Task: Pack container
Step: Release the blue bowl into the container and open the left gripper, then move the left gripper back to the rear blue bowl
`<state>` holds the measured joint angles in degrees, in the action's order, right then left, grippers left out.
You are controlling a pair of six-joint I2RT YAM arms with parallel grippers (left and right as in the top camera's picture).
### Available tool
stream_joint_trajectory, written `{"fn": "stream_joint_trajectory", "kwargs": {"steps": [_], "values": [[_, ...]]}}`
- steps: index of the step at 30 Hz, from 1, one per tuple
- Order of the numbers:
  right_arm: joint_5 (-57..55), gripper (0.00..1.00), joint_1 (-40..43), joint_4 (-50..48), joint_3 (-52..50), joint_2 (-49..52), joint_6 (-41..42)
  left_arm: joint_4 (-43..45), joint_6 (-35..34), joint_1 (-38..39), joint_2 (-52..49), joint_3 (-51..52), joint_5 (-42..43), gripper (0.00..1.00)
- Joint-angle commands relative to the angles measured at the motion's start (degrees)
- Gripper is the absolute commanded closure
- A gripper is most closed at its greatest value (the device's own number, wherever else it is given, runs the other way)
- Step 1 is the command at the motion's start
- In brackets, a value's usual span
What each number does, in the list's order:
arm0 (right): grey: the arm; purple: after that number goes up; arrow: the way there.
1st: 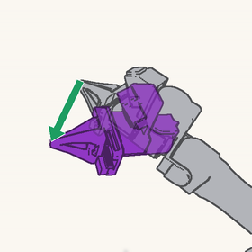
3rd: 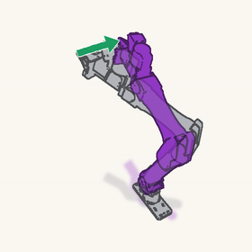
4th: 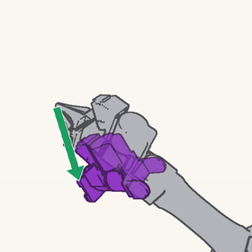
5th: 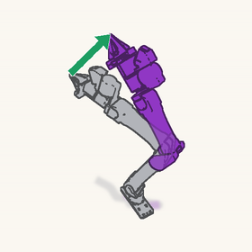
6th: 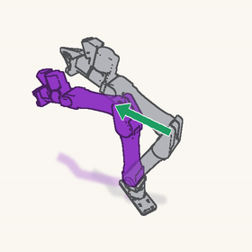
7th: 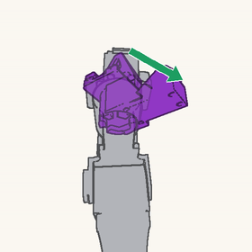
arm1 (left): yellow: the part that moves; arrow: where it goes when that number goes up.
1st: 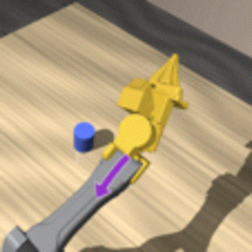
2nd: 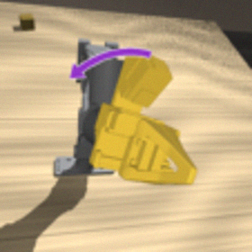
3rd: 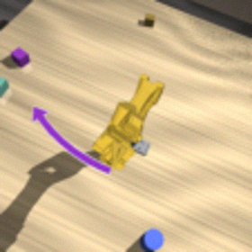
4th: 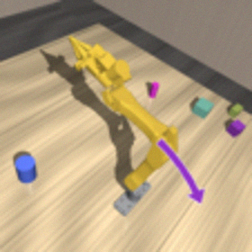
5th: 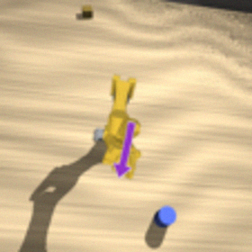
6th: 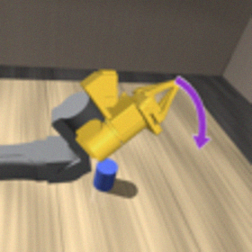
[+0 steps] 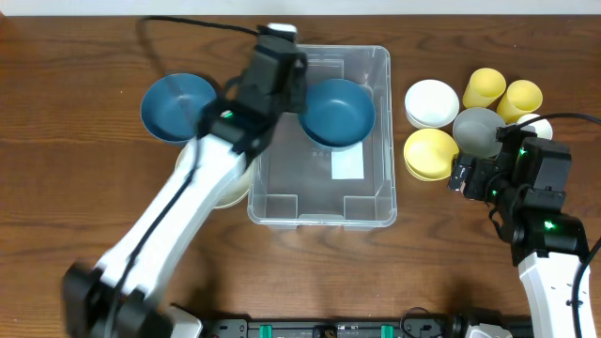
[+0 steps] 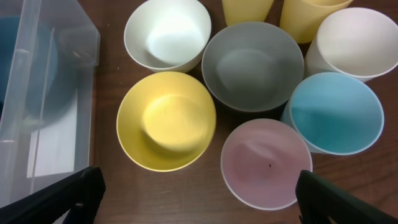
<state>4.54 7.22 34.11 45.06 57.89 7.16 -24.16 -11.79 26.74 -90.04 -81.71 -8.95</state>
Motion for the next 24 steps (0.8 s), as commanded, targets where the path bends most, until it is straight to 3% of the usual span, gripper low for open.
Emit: {"fn": "stream_joint_trajectory", "kwargs": {"steps": [1, 7, 13, 24], "values": [[0.4, 0.01, 0.2, 0.0, 0.7, -0.2, -0.4, -3.3, -2.1, -2.8, 6.1, -1.6, -9.1, 0.64], [0.4, 0.01, 0.2, 0.0, 0.7, -0.2, -0.4, -10.2, -8.1, -13.0, 13.4, -1.6, -13.2, 0.53], [0.4, 0.01, 0.2, 0.0, 0.7, -0.2, -0.4, -17.1, -16.8, -24.7, 13.6, -1.6, -12.4, 0.3], [0.4, 0.01, 0.2, 0.0, 0.7, -0.2, -0.4, -18.4, -20.2, -39.6, 3.1, -1.0, 11.1, 0.29]]}}
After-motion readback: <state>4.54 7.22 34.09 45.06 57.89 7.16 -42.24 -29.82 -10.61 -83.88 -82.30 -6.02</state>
